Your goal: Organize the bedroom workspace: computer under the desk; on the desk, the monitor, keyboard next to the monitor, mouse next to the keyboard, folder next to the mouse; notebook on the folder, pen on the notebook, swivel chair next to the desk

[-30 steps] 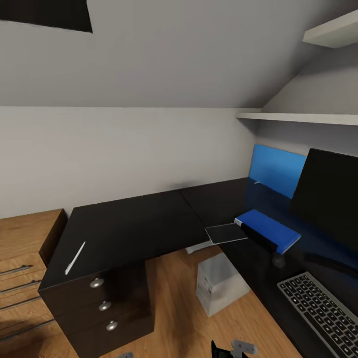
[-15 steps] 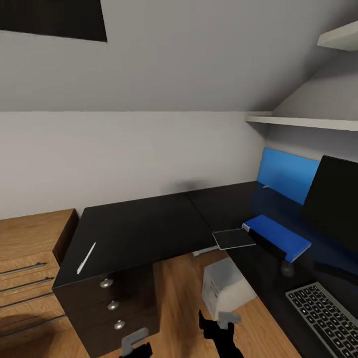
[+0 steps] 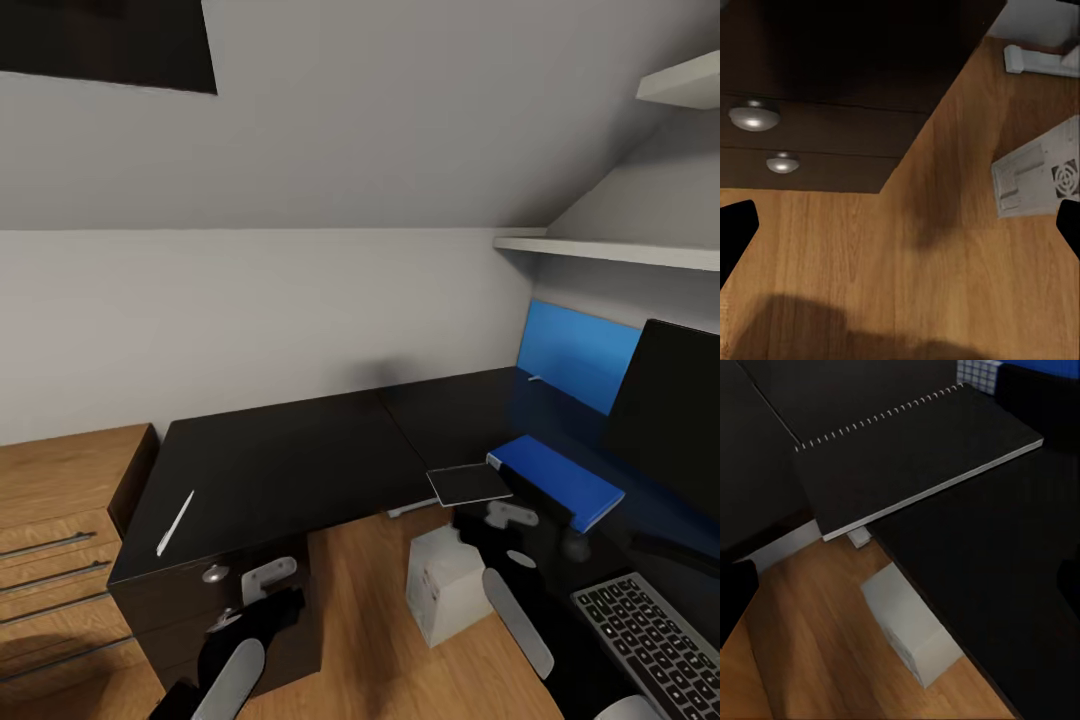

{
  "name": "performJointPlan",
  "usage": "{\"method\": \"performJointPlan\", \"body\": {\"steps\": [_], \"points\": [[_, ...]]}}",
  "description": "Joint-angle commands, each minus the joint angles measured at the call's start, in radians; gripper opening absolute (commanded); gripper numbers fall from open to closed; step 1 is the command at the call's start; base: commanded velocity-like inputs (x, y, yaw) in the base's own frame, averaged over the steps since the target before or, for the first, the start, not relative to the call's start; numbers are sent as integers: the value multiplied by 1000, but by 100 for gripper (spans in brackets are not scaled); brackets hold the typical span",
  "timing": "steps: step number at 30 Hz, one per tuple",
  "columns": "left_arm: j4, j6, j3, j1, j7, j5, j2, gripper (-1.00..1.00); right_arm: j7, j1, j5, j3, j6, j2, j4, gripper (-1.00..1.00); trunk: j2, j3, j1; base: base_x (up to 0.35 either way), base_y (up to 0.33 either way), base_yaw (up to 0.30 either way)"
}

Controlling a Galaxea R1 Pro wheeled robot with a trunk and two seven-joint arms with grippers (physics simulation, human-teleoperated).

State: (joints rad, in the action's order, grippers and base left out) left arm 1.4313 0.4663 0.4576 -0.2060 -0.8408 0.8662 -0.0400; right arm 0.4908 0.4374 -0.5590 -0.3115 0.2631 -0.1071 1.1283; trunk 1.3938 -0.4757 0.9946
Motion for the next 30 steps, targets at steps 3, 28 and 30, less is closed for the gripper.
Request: {"method": "performJointPlan", "body": {"steps": [3,28,30], "points": [[1,2,1,-1,-8,5,-17,100,10,0,-4,-3,1,-8,5,100,1,-1,0,0,0,0],[-26,2,12,-1,-9,7,-15,100,-23,-2,47,5,-56,-11,-59,100,1,-1,0,235,0,0],[-26,2,12,-1,-9,7,-15,100,-23,-2,47,11,-56,-11,-70,100,1,-1,0,24,0,0]]}}
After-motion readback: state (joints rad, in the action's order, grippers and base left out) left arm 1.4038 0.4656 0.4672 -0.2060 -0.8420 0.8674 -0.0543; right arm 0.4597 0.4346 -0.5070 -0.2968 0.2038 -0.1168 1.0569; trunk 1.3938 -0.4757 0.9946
